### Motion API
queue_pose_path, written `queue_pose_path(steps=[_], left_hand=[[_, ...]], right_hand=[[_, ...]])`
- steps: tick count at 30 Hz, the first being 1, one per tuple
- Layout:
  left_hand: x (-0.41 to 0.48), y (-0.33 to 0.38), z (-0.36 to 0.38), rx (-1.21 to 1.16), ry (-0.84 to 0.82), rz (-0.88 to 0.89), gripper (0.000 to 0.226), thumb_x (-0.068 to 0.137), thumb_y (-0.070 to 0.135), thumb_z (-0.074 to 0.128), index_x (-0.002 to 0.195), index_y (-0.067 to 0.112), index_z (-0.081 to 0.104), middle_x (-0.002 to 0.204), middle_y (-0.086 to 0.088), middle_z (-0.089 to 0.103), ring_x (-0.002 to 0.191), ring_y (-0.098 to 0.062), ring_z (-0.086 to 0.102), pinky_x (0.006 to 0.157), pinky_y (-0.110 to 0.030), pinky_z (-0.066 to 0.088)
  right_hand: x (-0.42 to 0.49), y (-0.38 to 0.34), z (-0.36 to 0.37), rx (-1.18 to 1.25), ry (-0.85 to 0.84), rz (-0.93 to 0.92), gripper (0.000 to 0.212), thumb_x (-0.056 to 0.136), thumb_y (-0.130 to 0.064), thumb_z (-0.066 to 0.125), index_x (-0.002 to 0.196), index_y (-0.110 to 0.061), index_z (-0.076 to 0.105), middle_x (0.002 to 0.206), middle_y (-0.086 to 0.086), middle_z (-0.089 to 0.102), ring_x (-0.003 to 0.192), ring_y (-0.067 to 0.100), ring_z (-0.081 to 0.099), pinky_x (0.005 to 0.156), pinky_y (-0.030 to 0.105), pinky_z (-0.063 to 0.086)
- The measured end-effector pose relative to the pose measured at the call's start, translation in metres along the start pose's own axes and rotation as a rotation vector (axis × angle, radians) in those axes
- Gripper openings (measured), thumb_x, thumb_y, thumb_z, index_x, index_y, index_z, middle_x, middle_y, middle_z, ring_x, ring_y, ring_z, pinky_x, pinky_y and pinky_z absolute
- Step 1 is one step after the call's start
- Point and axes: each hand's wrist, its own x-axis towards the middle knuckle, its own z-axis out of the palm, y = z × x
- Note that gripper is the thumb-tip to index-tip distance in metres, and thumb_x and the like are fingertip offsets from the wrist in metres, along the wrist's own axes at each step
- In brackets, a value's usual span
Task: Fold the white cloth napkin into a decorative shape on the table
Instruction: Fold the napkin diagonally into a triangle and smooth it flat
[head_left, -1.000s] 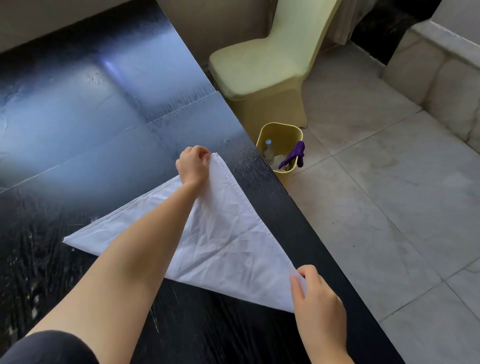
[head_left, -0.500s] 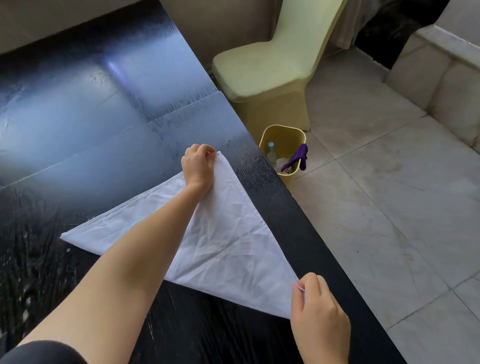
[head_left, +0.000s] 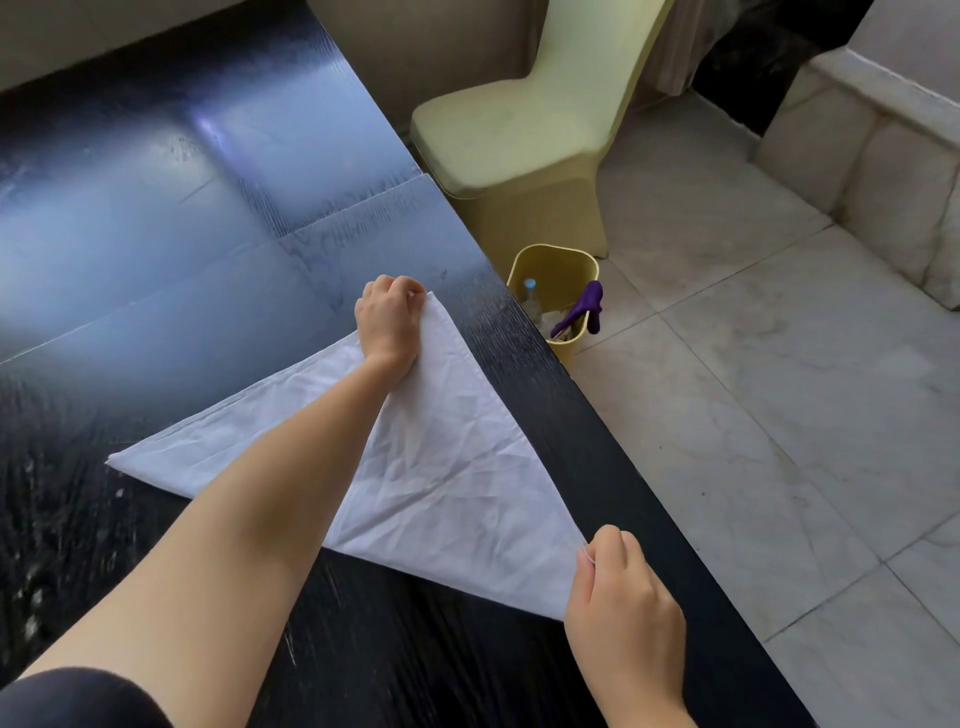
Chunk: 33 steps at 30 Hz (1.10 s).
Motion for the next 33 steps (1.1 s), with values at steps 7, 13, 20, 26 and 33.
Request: queue_pose_path(steps=[7, 13, 20, 26, 33], left_hand=[[-0.013, 0.006, -0.016, -0.065, -0.059, -0.088, 0.030, 0.094, 0.024, 0.047, 0.120, 0.013, 0.057, 0.123, -0.011, 0.054, 0.121, -0.027, 0.043, 0.102, -0.036, 0.027], [-0.112, -0.005, -0.046, 0.160, -0.312, 0.191, 0.067, 0.088, 0.051, 0.014, 0.146, 0.021, 0.028, 0.156, 0.002, 0.019, 0.146, -0.017, 0.011, 0.117, -0.042, -0.001], [-0.124, -0.003, -0.032, 0.329, -0.440, 0.229, 0.069, 0.085, 0.054, -0.002, 0.149, 0.029, 0.008, 0.158, 0.010, 0.002, 0.145, -0.010, -0.006, 0.118, -0.042, -0.009], [-0.111, -0.047, -0.052, 0.323, -0.389, 0.180, 0.073, 0.082, 0.056, -0.003, 0.148, 0.030, 0.011, 0.158, 0.011, 0.004, 0.145, -0.007, -0.002, 0.119, -0.036, -0.006], [-0.101, -0.122, -0.098, 0.337, -0.366, -0.034, 0.070, 0.086, 0.056, 0.005, 0.149, 0.024, 0.009, 0.158, 0.008, 0.002, 0.145, -0.008, -0.004, 0.118, -0.032, -0.007]], right_hand=[[-0.001, 0.002, 0.004, 0.060, 0.050, 0.080, 0.030, 0.068, -0.007, 0.076, 0.079, -0.011, 0.048, 0.075, 0.004, 0.049, 0.041, 0.014, 0.034, 0.037, 0.010, 0.008], [0.007, -0.015, 0.000, -0.107, 0.099, -0.040, 0.047, 0.060, -0.007, 0.078, 0.103, -0.004, 0.060, 0.104, 0.014, 0.060, 0.089, 0.030, 0.054, 0.069, 0.042, 0.047], [0.045, -0.065, 0.058, -0.137, -0.095, -0.408, 0.051, 0.088, -0.023, 0.044, 0.136, -0.004, 0.044, 0.146, 0.012, 0.040, 0.136, 0.026, 0.036, 0.111, 0.039, 0.008], [0.052, -0.057, 0.071, -0.186, -0.118, -0.463, 0.059, 0.094, -0.038, 0.022, 0.143, -0.007, 0.030, 0.152, 0.009, 0.029, 0.141, 0.024, 0.025, 0.110, 0.042, 0.015], [0.067, -0.054, 0.070, -0.226, -0.149, -0.534, 0.062, 0.098, -0.042, 0.002, 0.143, -0.008, 0.026, 0.152, 0.007, 0.025, 0.141, 0.019, 0.019, 0.113, 0.038, 0.008]])
